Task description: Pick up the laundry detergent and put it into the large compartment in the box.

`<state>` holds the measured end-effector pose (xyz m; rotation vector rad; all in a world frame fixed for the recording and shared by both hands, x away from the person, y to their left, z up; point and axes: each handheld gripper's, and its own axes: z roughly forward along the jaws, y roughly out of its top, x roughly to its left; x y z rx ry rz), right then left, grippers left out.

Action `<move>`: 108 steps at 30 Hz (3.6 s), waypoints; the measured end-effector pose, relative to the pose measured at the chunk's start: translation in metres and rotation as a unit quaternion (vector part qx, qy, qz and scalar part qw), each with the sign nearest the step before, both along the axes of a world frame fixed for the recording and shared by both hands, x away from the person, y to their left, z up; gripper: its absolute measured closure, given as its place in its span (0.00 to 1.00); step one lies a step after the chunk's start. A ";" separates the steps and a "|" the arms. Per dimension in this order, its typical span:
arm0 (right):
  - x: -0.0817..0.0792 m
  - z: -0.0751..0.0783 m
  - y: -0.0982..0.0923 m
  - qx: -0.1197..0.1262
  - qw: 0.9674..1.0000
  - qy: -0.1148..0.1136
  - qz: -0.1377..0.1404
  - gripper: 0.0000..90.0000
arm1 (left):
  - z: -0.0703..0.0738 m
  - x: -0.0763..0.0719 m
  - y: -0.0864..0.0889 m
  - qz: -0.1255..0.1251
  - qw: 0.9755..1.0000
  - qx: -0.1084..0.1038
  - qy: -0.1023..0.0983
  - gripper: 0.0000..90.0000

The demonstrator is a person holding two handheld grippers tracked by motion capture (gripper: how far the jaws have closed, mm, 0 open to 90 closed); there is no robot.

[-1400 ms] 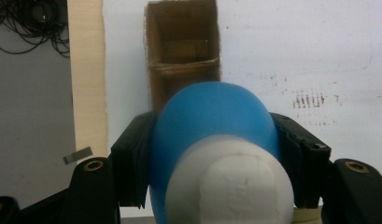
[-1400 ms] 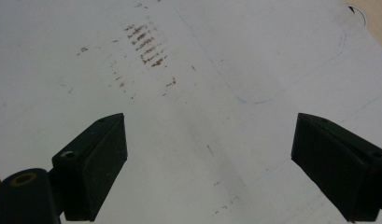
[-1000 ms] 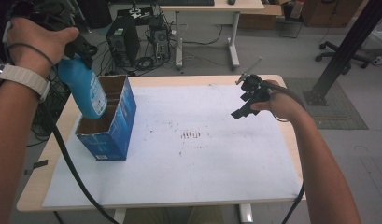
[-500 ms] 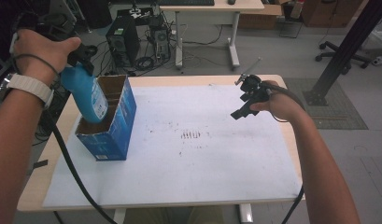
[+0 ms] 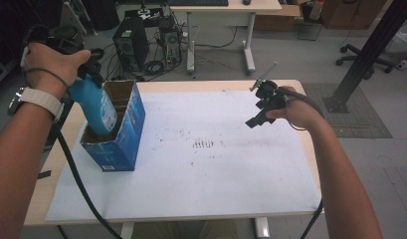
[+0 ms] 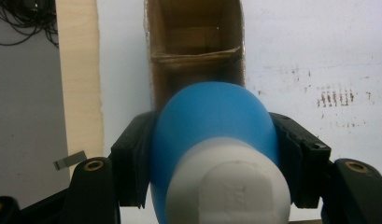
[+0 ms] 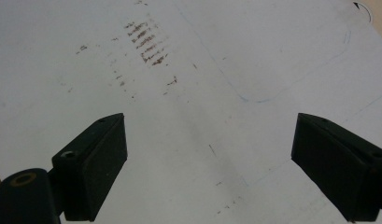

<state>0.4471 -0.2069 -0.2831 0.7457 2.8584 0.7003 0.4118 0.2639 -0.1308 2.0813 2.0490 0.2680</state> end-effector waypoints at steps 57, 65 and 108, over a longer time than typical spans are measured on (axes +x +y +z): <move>0.004 -0.007 0.003 -0.005 1.000 0.008 -0.003 0.12 | -0.091 0.016 -0.005 -0.017 0.999 0.021 0.017 0.42; 0.004 -0.008 0.003 -0.004 1.000 0.009 -0.003 0.12 | -0.104 0.016 -0.006 -0.018 0.999 0.025 0.019 0.42; 0.003 -0.011 0.004 -0.007 1.000 0.012 -0.003 0.12 | -0.137 0.017 -0.003 -0.025 0.999 0.033 0.017 0.42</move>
